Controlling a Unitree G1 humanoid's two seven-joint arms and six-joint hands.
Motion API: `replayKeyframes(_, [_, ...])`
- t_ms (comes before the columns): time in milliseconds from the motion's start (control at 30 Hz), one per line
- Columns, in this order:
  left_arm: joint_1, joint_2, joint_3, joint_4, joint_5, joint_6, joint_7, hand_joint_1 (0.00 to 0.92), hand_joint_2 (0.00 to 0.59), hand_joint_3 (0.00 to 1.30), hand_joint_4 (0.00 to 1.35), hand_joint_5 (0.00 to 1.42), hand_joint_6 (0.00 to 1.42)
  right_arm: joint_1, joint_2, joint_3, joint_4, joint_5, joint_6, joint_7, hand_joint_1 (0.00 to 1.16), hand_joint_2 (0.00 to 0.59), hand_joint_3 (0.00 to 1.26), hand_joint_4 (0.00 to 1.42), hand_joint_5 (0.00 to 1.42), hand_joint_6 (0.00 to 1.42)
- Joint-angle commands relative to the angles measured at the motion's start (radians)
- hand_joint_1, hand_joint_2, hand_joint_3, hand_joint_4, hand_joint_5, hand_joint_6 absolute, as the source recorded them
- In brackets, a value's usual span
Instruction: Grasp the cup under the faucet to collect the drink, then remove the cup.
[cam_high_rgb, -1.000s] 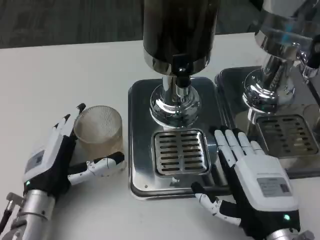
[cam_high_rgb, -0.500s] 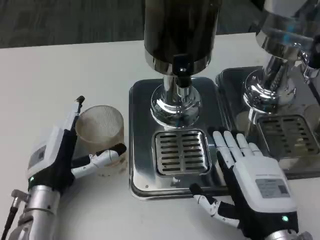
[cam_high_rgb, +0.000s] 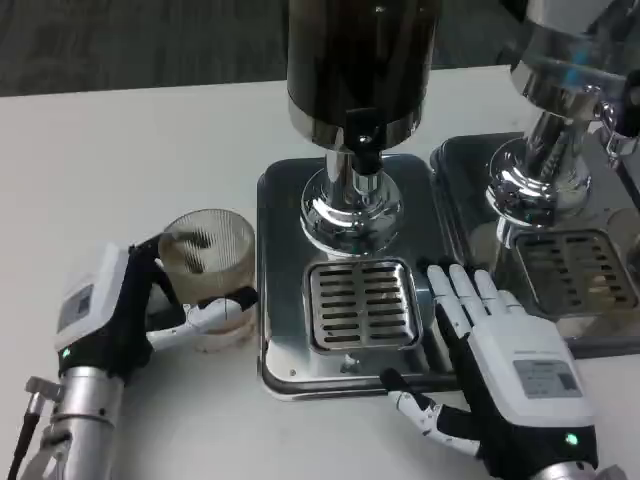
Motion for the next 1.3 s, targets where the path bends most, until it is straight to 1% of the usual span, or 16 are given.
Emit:
replayKeyframes(33, [0.035, 0.026, -0.010, -0.016, 0.024, -0.006, 0.062, 0.494, 0.070, 0.60, 0.79, 0.91, 0.95, -0.005, -0.002, -0.007, -0.001, 0.017, -0.001, -0.002, 0.40, 0.327, 0.03, 0.00, 0.00, 0.08])
replayKeyframes(200, [0.049, 0.029, -0.012, -0.036, 0.050, -0.005, 0.138, 0.449, 0.061, 0.66, 0.83, 0.96, 0.98, -0.015, -0.004, -0.005, 0.008, 0.029, -0.006, -0.001, 0.40, 0.330, 0.03, 0.00, 0.00, 0.08])
replayKeyframes(333, [0.051, 0.027, -0.011, -0.041, 0.060, -0.003, 0.172, 0.445, 0.063, 0.68, 0.85, 0.97, 1.00, -0.019, -0.006, -0.003, 0.010, 0.027, -0.003, -0.003, 0.39, 0.333, 0.03, 0.00, 0.00, 0.08])
replayKeyframes(467, [0.050, 0.039, -0.038, -0.074, 0.123, 0.020, 0.252, 0.446, 0.070, 0.69, 0.85, 0.98, 1.02, -0.015, -0.006, -0.004, 0.007, 0.025, -0.001, -0.008, 0.39, 0.334, 0.03, 0.00, 0.00, 0.08])
replayKeyframes(567, [0.049, 0.040, -0.038, -0.093, 0.128, 0.016, 0.276, 0.442, 0.072, 0.70, 0.85, 0.99, 1.02, -0.015, -0.006, -0.004, 0.006, 0.024, -0.001, -0.008, 0.39, 0.338, 0.03, 0.00, 0.00, 0.08])
replayKeyframes(667, [0.045, 0.040, -0.033, -0.115, 0.121, 0.004, 0.288, 0.445, 0.080, 0.70, 0.85, 0.99, 1.03, -0.015, -0.004, -0.004, 0.006, 0.024, 0.000, -0.008, 0.39, 0.343, 0.03, 0.00, 0.00, 0.08])
replayKeyframes(800, [0.047, 0.043, -0.029, -0.145, 0.119, -0.006, 0.296, 0.443, 0.076, 0.70, 0.85, 0.99, 1.03, -0.012, -0.003, -0.003, 0.004, 0.023, 0.001, -0.009, 0.39, 0.347, 0.03, 0.00, 0.00, 0.08])
replayKeyframes(1000, [0.045, 0.046, -0.028, -0.196, 0.118, -0.022, 0.282, 0.443, 0.077, 0.70, 0.85, 0.99, 1.02, -0.012, -0.002, -0.004, 0.004, 0.024, 0.003, -0.008, 0.39, 0.349, 0.03, 0.00, 0.00, 0.08])
replayKeyframes(1133, [0.048, 0.044, -0.035, -0.227, 0.127, -0.023, 0.275, 0.441, 0.074, 0.69, 0.84, 0.98, 1.01, -0.010, 0.000, -0.006, 0.001, 0.023, 0.006, -0.012, 0.40, 0.353, 0.03, 0.00, 0.00, 0.08])
replayKeyframes(1300, [0.042, 0.027, -0.048, -0.238, 0.126, -0.030, 0.244, 0.440, 0.075, 0.68, 0.83, 0.97, 1.00, -0.009, 0.000, -0.005, 0.001, 0.021, 0.005, -0.015, 0.40, 0.352, 0.03, 0.00, 0.00, 0.08])
